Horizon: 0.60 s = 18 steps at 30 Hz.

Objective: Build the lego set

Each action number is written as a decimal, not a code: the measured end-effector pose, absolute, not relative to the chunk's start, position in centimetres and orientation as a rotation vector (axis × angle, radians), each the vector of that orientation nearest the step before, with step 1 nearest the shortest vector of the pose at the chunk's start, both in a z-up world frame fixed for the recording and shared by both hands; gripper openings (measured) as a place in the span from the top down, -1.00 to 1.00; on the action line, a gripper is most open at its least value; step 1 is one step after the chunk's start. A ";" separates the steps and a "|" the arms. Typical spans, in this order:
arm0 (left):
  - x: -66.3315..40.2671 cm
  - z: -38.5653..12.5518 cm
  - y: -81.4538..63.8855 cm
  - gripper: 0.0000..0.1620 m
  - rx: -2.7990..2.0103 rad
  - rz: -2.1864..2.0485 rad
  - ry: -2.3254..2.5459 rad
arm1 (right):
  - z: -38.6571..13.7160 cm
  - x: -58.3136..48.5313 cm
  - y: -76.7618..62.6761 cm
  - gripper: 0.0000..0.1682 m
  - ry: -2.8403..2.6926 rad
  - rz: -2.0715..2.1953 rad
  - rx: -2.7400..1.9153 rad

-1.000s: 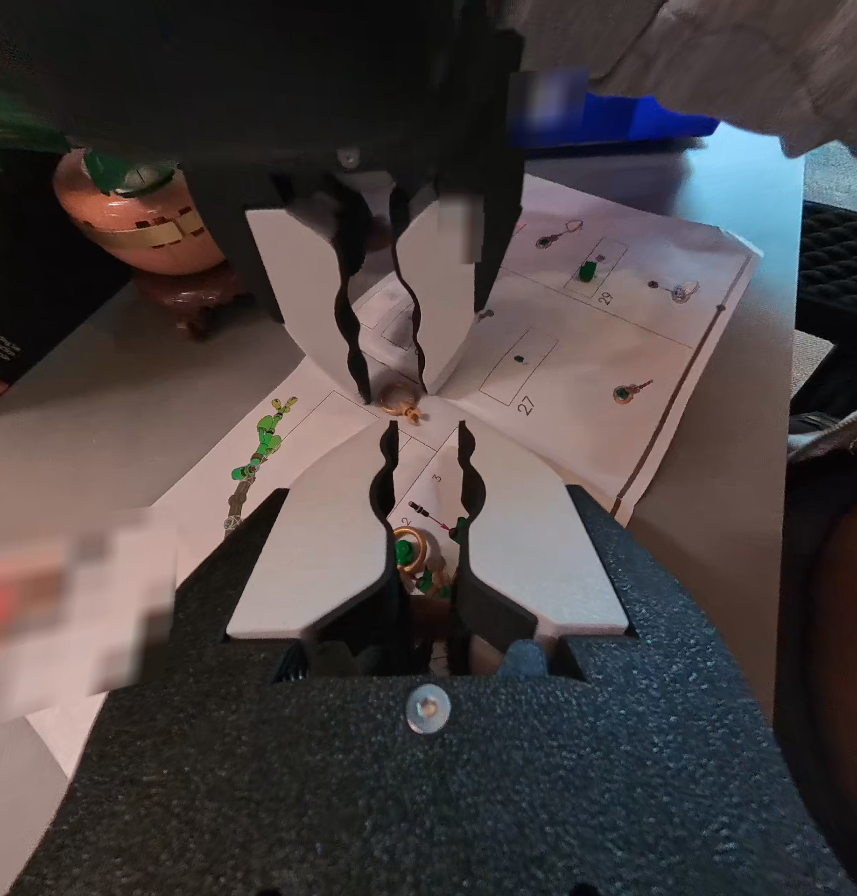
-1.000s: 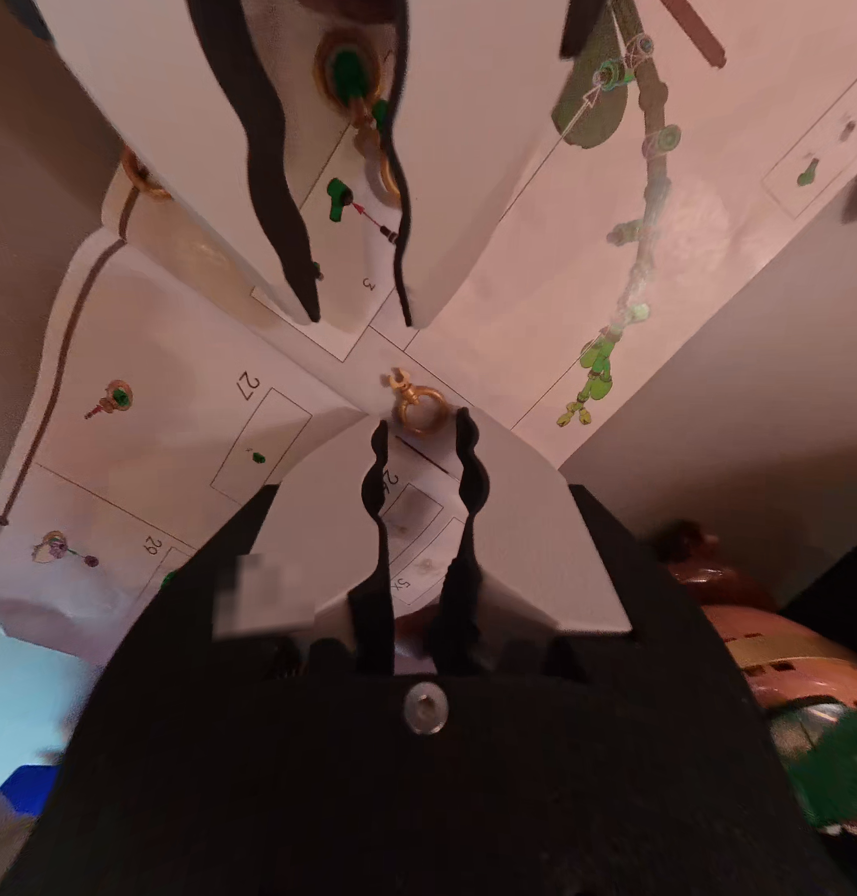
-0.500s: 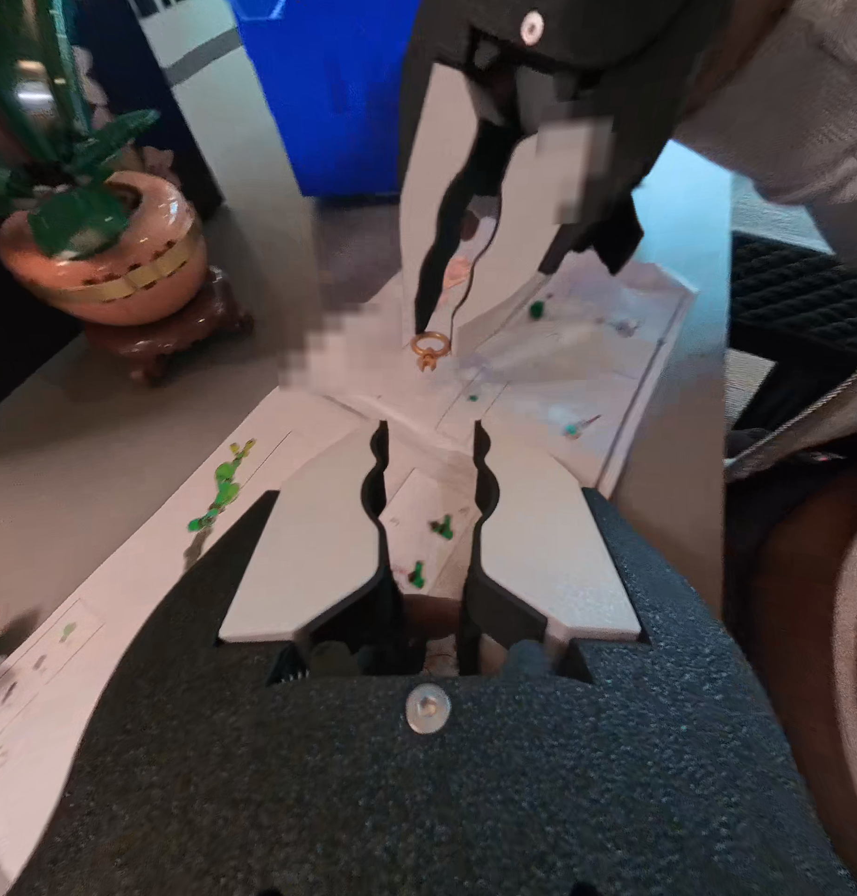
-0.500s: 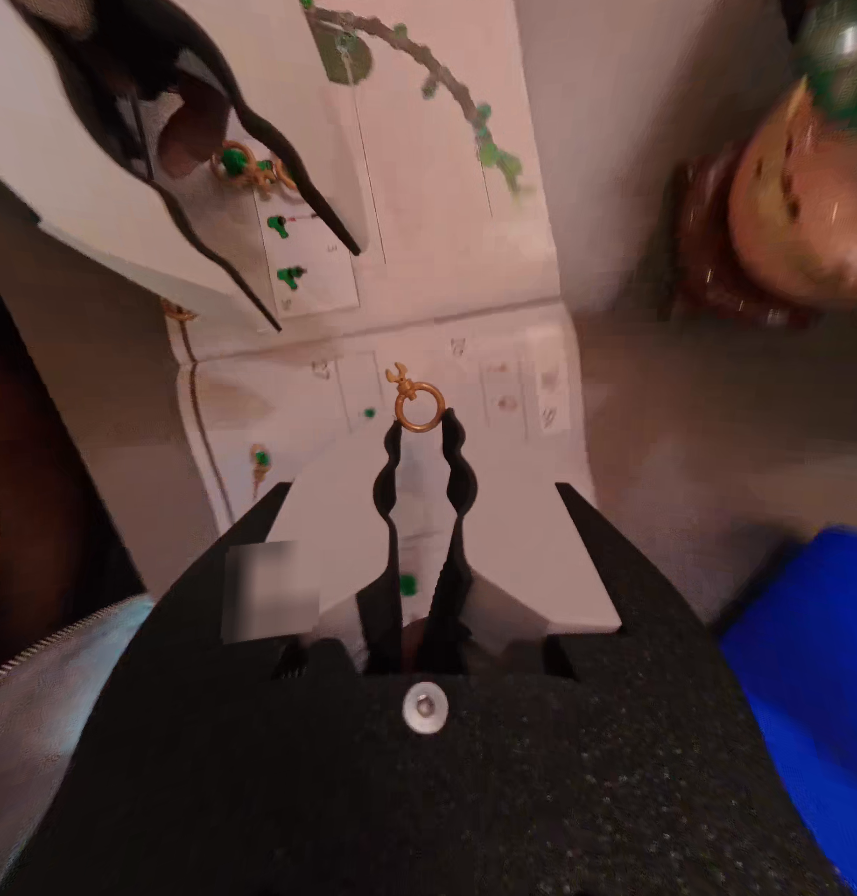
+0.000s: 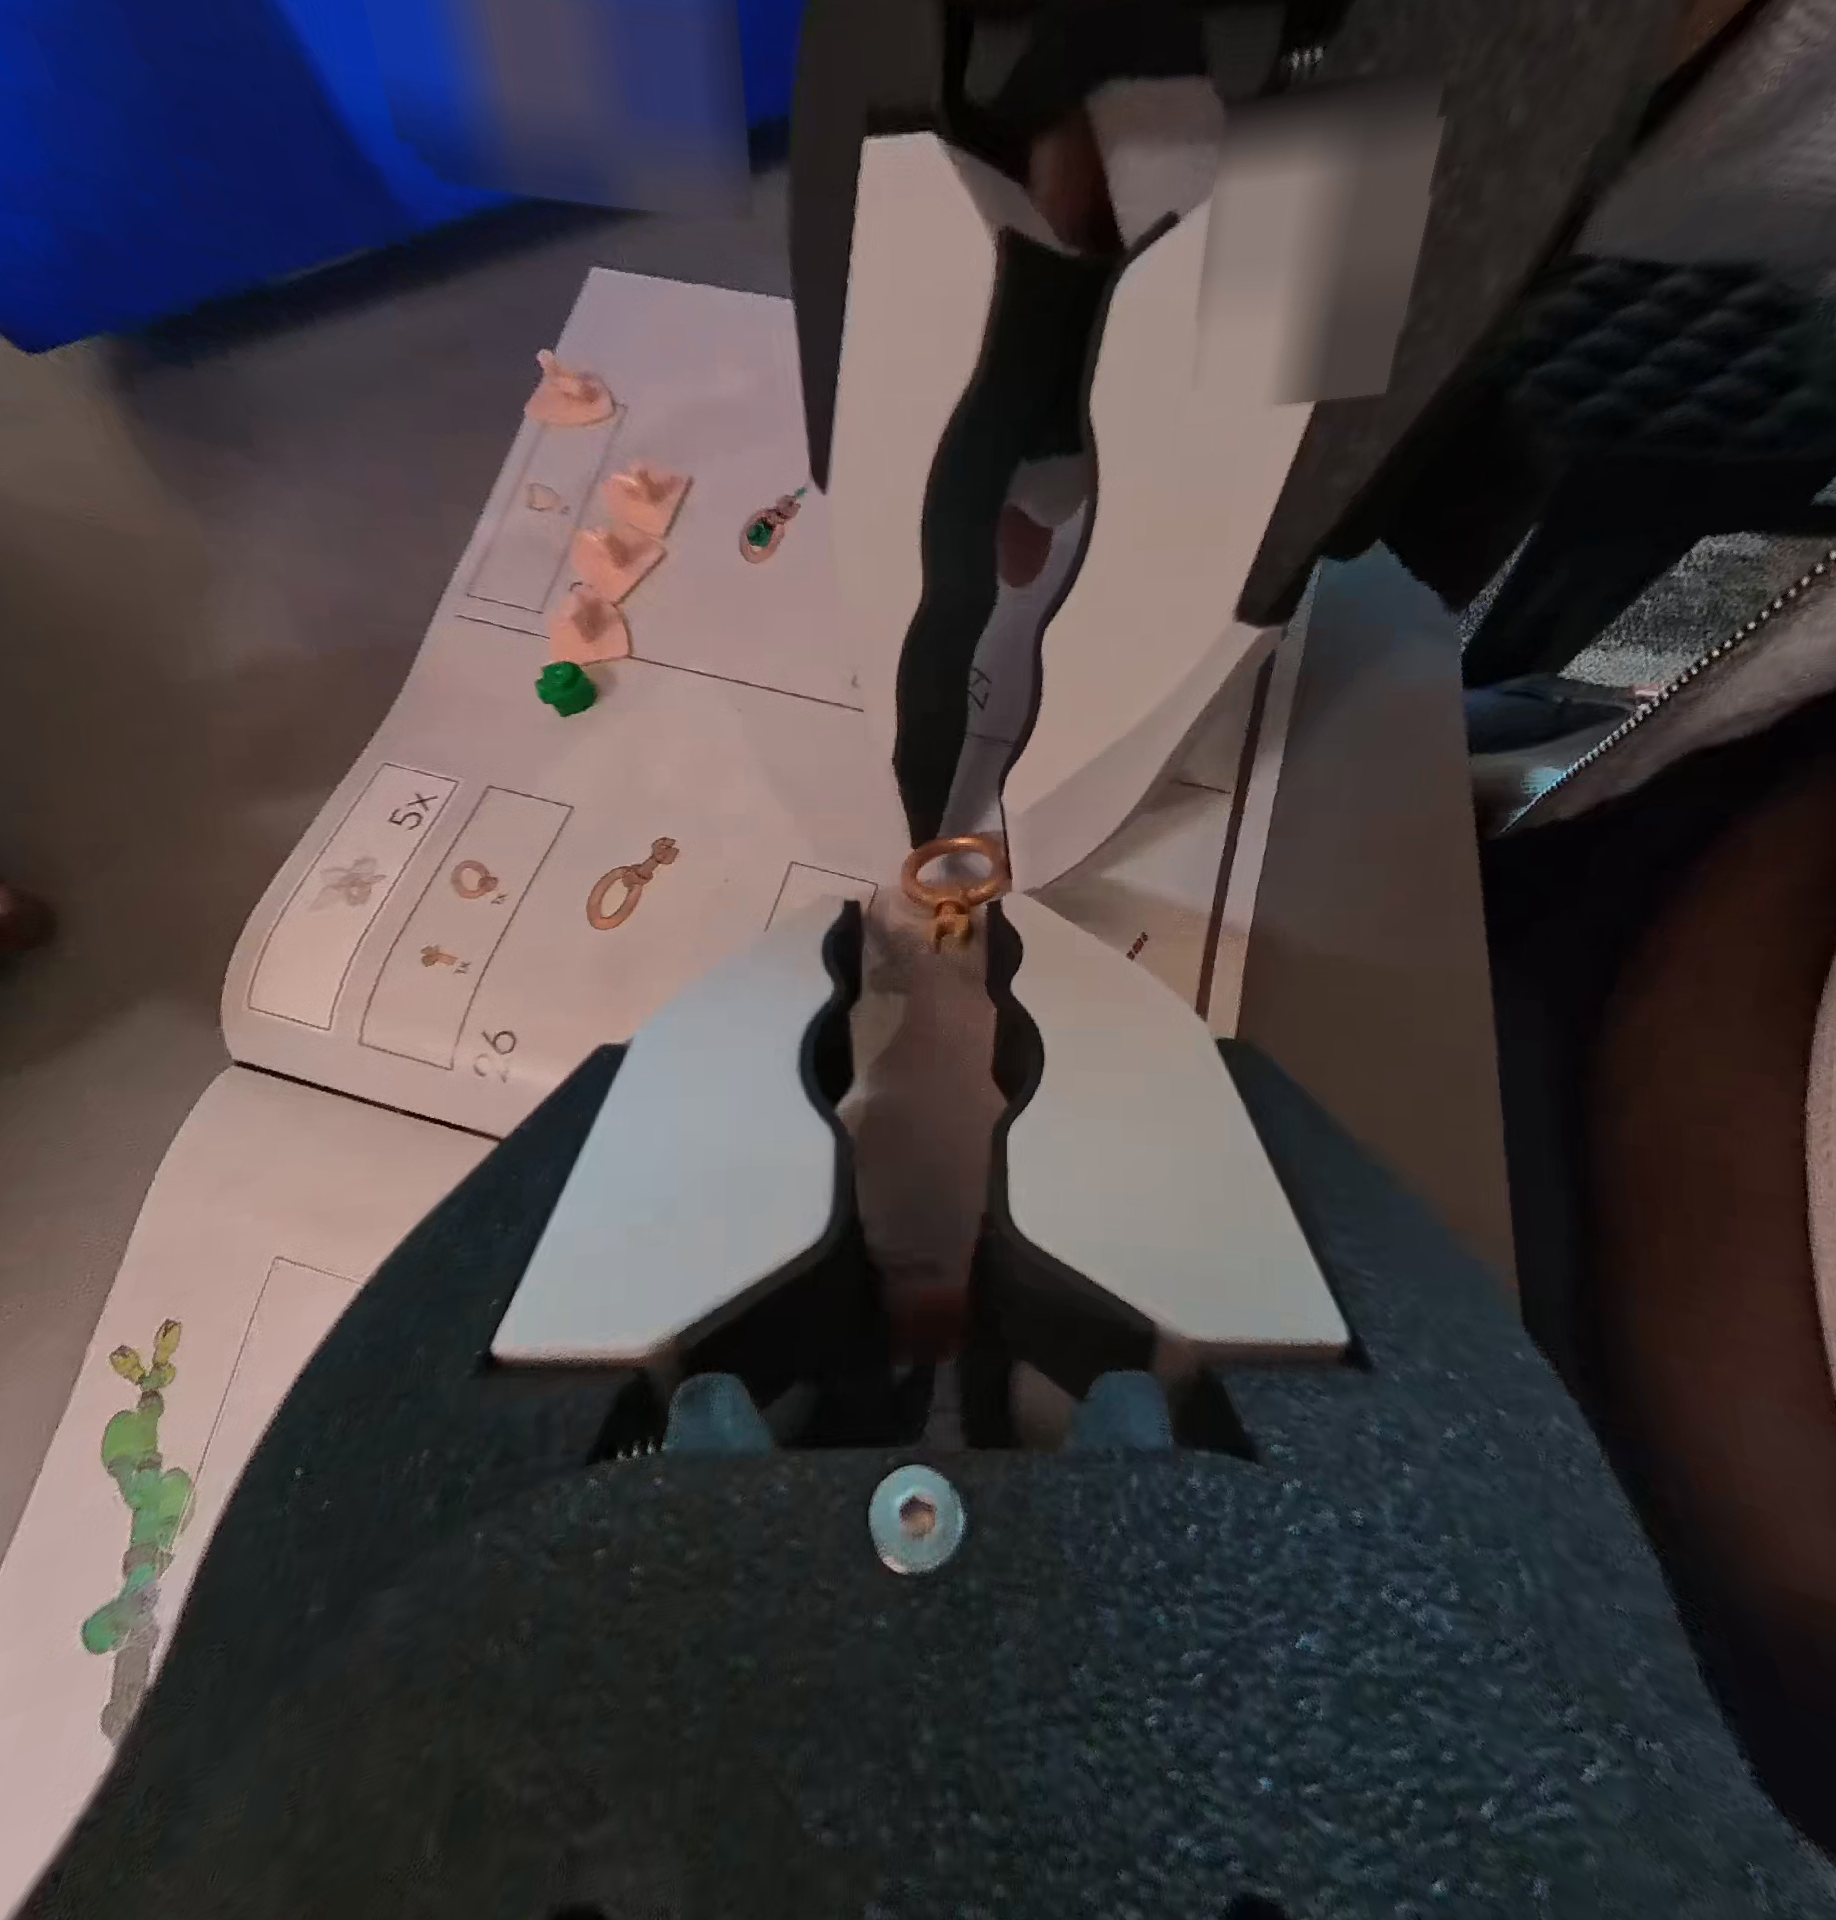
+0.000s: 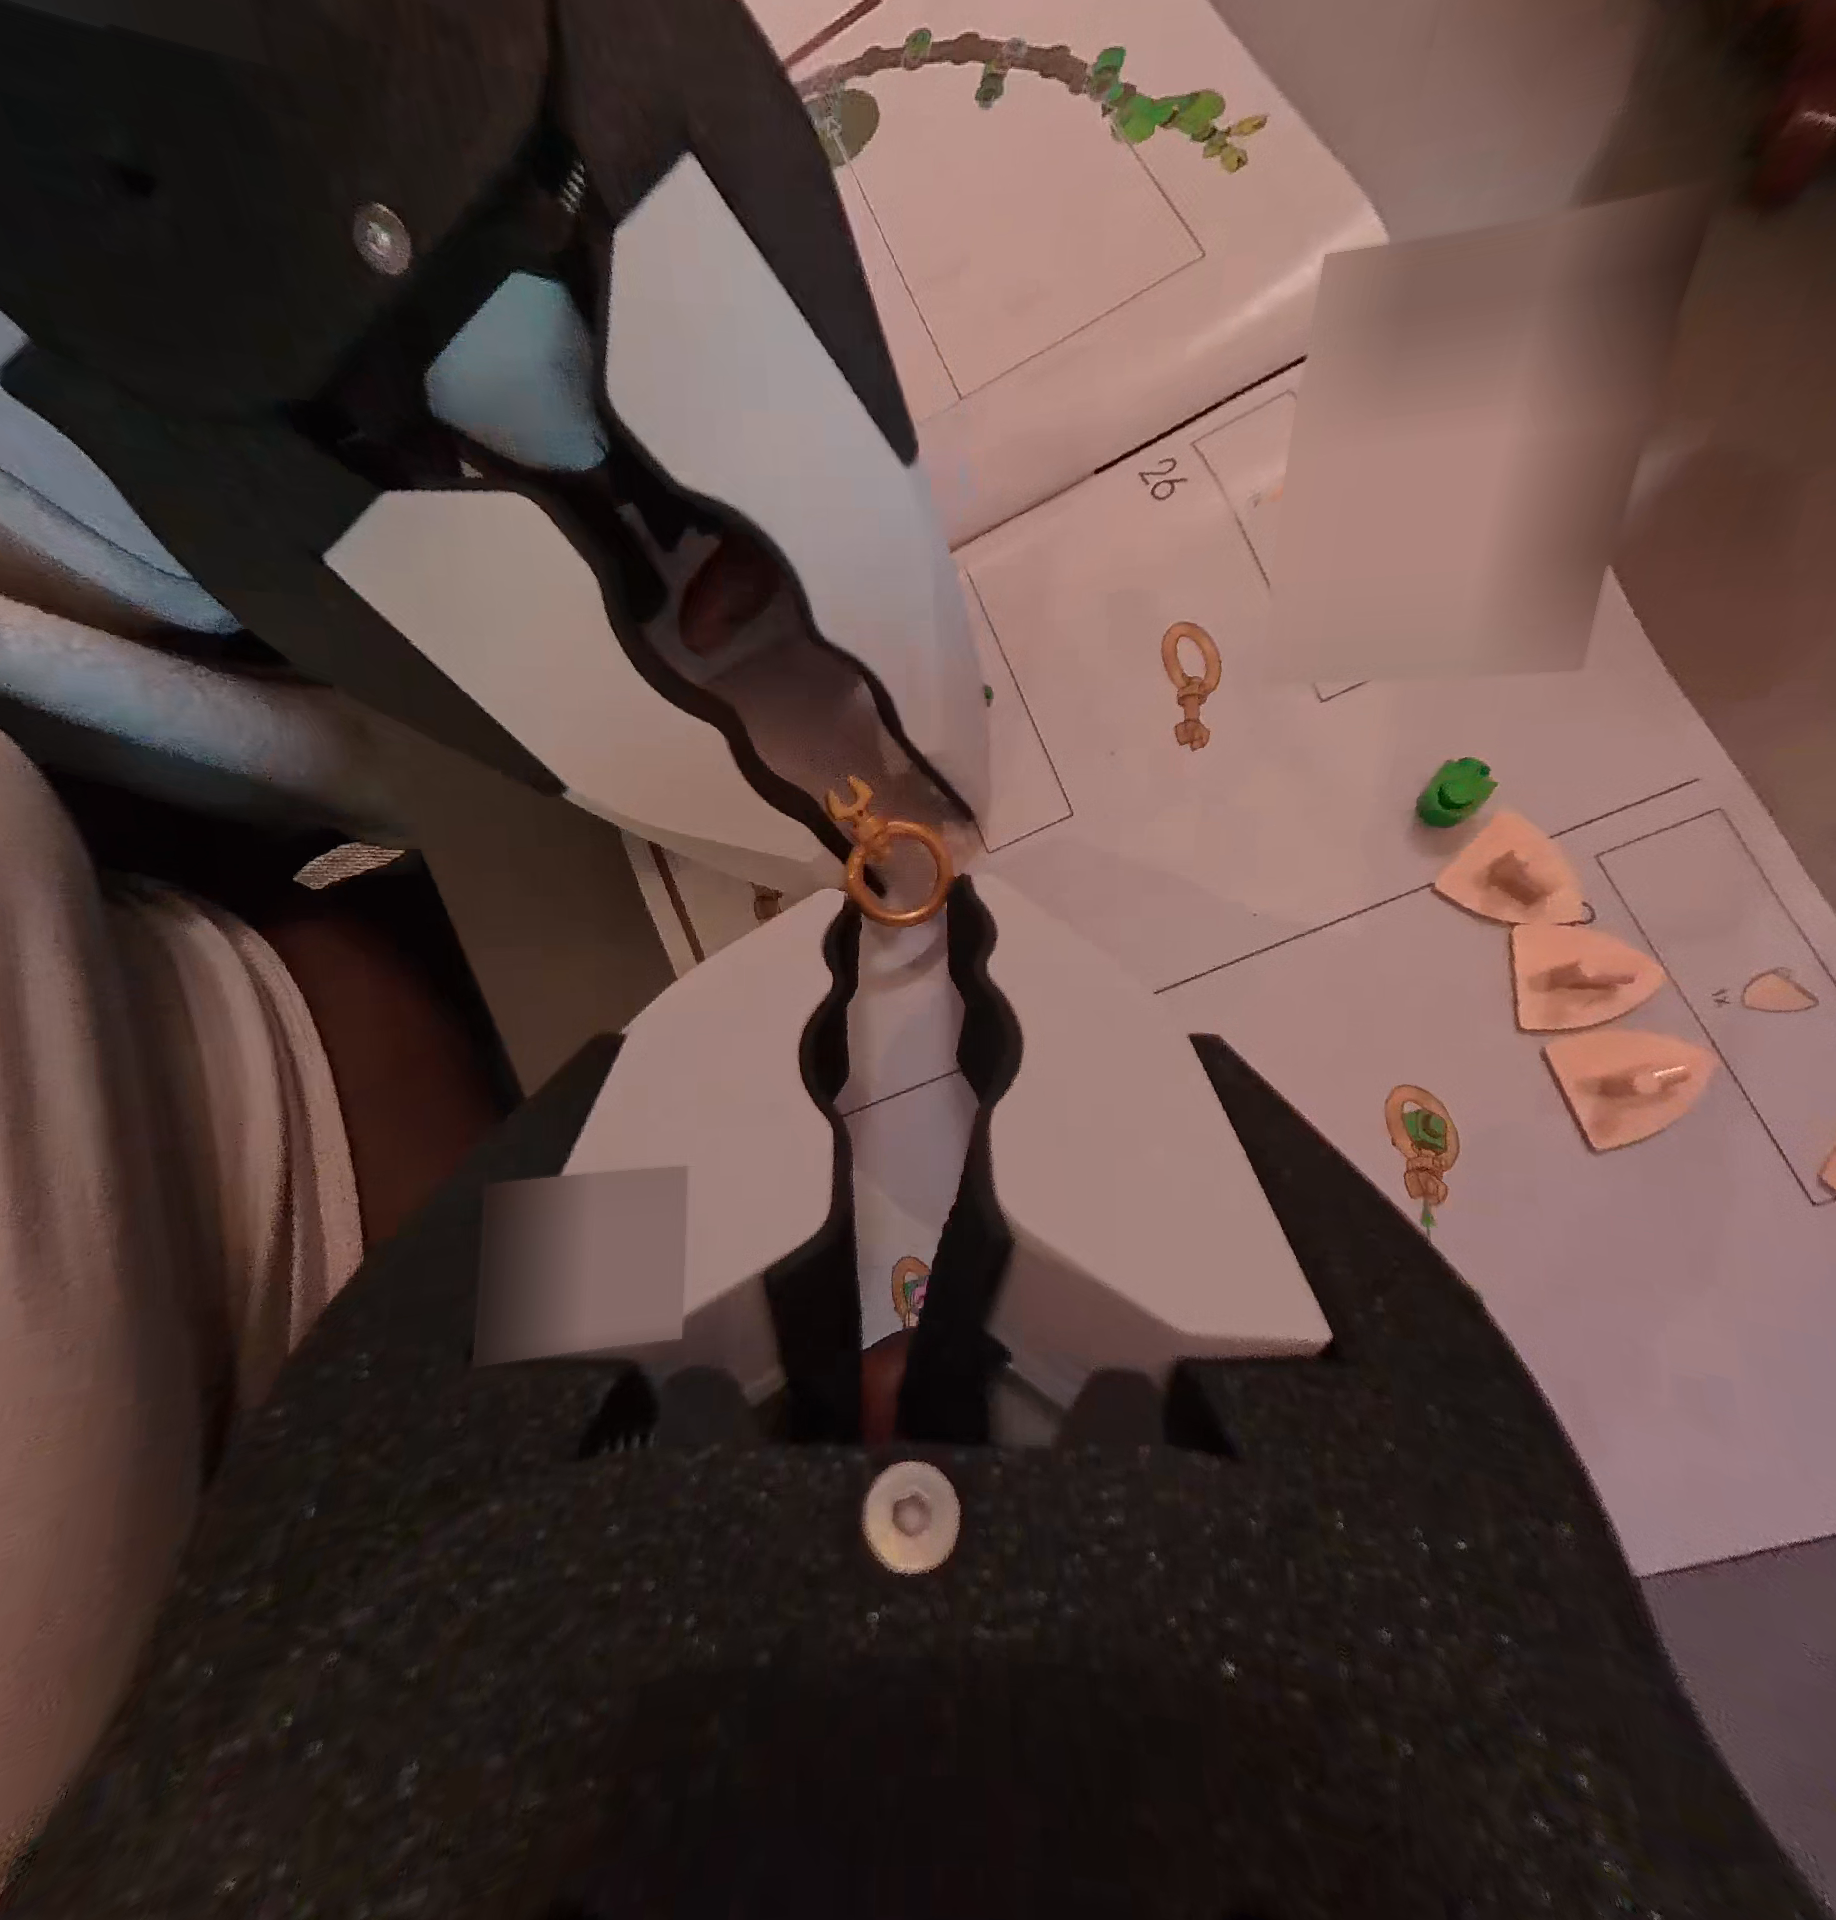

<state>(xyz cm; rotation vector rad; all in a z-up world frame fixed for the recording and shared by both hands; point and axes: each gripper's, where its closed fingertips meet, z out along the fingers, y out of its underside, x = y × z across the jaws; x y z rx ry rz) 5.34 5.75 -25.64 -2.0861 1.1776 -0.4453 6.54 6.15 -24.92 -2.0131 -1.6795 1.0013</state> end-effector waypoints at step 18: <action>5.5 -25.9 5.3 0.91 -2.066 -0.495 1.175 | -25.3 13.9 10.7 0.79 -1.483 0.541 -2.100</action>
